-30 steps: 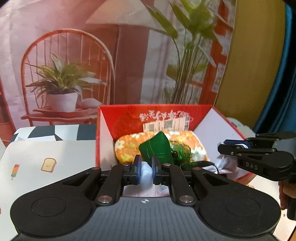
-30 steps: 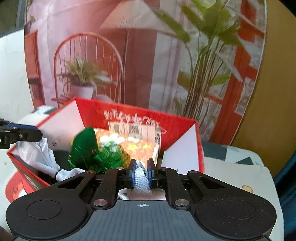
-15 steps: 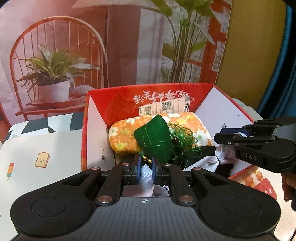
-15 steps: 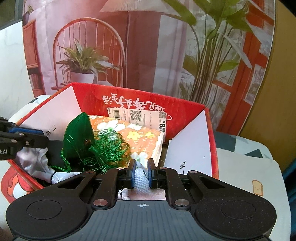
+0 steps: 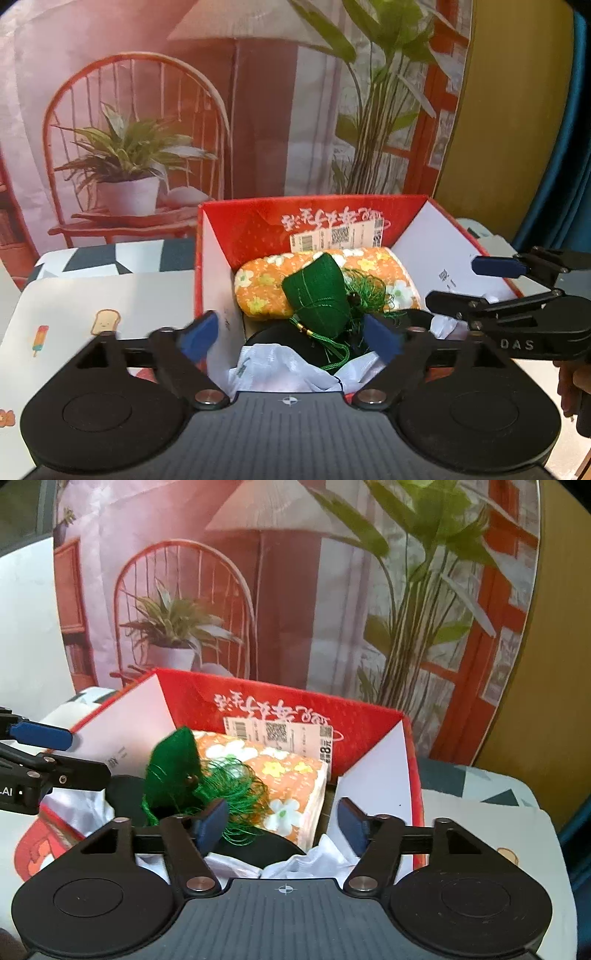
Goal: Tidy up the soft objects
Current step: 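Open both grippers to release the white cloth into the box, then lower both grippers onto the grey knitted cloth and grasp it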
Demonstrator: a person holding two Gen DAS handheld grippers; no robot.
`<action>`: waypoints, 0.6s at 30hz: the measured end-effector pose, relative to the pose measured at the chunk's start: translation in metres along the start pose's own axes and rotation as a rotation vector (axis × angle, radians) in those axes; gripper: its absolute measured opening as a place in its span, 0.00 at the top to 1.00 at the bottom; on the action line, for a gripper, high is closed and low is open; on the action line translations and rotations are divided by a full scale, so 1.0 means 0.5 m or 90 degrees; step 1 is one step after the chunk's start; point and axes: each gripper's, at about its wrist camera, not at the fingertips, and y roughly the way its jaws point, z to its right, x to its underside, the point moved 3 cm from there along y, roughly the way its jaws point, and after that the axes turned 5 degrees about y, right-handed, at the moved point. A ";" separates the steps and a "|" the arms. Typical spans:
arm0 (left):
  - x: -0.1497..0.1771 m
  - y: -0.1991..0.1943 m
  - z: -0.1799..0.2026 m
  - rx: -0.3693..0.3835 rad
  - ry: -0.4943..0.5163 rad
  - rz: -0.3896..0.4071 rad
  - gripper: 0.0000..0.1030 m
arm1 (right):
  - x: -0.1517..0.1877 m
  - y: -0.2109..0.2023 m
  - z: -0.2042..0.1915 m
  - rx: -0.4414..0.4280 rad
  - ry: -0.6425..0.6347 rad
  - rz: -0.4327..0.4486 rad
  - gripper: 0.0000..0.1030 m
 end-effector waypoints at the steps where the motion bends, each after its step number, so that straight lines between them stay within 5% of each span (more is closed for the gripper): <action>1: 0.001 -0.007 -0.002 -0.001 -0.004 0.005 0.06 | -0.001 -0.008 -0.001 -0.004 0.002 0.004 0.29; 7: 0.015 -0.050 -0.015 -0.003 -0.042 0.016 0.02 | -0.001 -0.054 -0.013 -0.020 0.012 0.022 0.00; 18: 0.085 -0.137 -0.021 -0.001 -0.073 0.030 0.02 | 0.036 -0.143 -0.037 -0.046 0.036 0.042 0.00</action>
